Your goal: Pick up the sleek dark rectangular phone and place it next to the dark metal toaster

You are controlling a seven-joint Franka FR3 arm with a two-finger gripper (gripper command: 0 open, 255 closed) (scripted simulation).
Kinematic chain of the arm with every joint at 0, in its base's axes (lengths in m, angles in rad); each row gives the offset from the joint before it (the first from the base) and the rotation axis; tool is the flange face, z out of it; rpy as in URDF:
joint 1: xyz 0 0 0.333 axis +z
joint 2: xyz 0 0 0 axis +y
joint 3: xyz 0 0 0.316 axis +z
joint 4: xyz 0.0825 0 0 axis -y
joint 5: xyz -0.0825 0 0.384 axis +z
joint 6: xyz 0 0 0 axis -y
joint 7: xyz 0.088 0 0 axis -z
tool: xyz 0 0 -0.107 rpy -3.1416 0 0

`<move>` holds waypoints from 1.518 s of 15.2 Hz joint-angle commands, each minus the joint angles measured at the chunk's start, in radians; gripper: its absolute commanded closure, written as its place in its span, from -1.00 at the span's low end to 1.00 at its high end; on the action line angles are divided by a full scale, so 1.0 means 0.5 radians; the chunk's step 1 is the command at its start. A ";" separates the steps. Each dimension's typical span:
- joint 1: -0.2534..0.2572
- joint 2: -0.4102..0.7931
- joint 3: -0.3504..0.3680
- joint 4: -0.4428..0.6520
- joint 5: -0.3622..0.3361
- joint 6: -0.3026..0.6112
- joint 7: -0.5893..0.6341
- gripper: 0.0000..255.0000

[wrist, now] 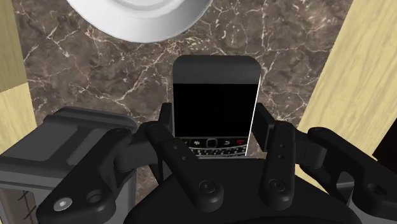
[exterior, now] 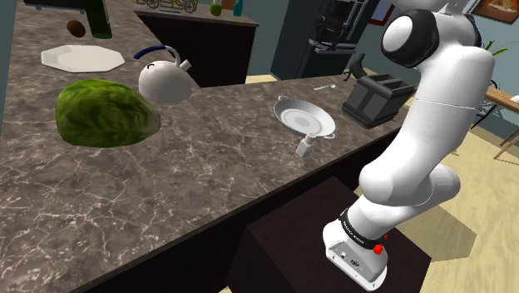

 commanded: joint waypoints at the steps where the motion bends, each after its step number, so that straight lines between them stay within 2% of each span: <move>1: -0.062 0.012 -0.025 0.003 0.007 0.014 -0.087 1.00; 6: -0.222 0.167 -0.083 0.241 0.029 -0.057 -0.298 1.00; 10: -0.360 0.391 -0.120 0.603 0.054 -0.186 -0.462 1.00; 15: -0.350 0.246 -0.119 0.222 0.047 0.050 -0.450 1.00; 23: -0.342 0.139 -0.118 -0.168 0.040 0.332 -0.436 1.00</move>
